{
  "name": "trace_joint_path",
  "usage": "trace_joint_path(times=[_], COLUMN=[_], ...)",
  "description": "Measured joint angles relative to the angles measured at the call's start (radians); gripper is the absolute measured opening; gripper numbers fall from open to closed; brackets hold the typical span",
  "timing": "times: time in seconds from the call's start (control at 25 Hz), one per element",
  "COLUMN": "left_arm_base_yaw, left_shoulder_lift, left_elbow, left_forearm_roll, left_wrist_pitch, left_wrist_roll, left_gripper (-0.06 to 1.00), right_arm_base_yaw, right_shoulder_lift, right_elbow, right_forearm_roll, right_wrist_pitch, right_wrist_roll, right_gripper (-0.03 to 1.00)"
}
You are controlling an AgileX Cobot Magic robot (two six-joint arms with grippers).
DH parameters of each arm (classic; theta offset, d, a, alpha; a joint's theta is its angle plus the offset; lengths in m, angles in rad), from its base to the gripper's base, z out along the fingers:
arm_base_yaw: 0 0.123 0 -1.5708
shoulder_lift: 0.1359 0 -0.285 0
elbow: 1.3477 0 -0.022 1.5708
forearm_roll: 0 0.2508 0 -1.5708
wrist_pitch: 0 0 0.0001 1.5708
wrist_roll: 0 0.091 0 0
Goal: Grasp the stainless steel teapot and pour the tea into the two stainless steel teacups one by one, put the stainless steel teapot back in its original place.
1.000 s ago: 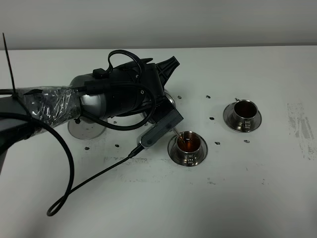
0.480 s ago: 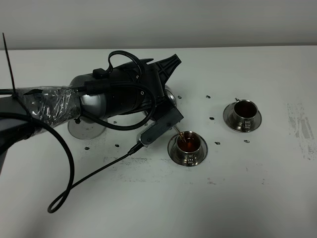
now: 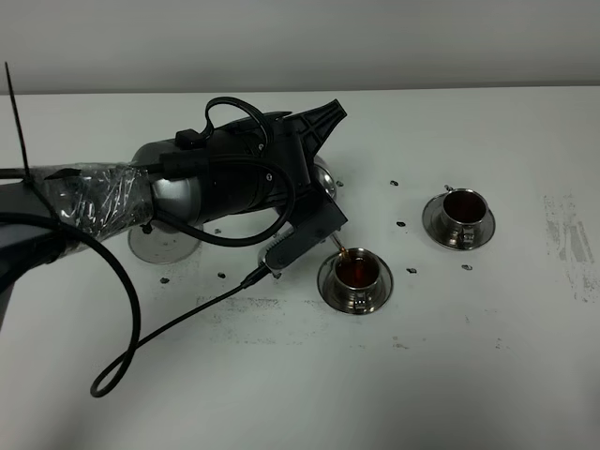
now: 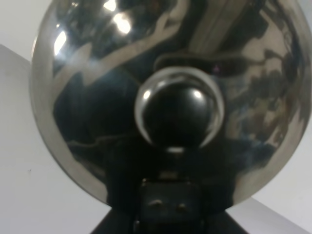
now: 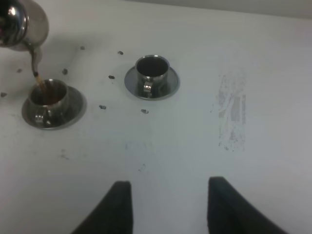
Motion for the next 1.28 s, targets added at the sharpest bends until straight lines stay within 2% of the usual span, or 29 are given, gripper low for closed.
trace_joint_path(times=[1.28], left_arm_base_yaw=[-0.021], left_shoulder_lift=[0.0], left_elbow=[0.0], left_forearm_roll=[0.032], left_wrist_pitch=[-0.01], left_wrist_roll=[-0.001], left_gripper=[0.18], right_arm_base_yaw=[0.0], right_shoulder_lift=[0.0], right_elbow=[0.0], right_forearm_roll=[0.0], right_wrist_pitch=[0.0], right_wrist_roll=[0.0], right_gripper=[0.38])
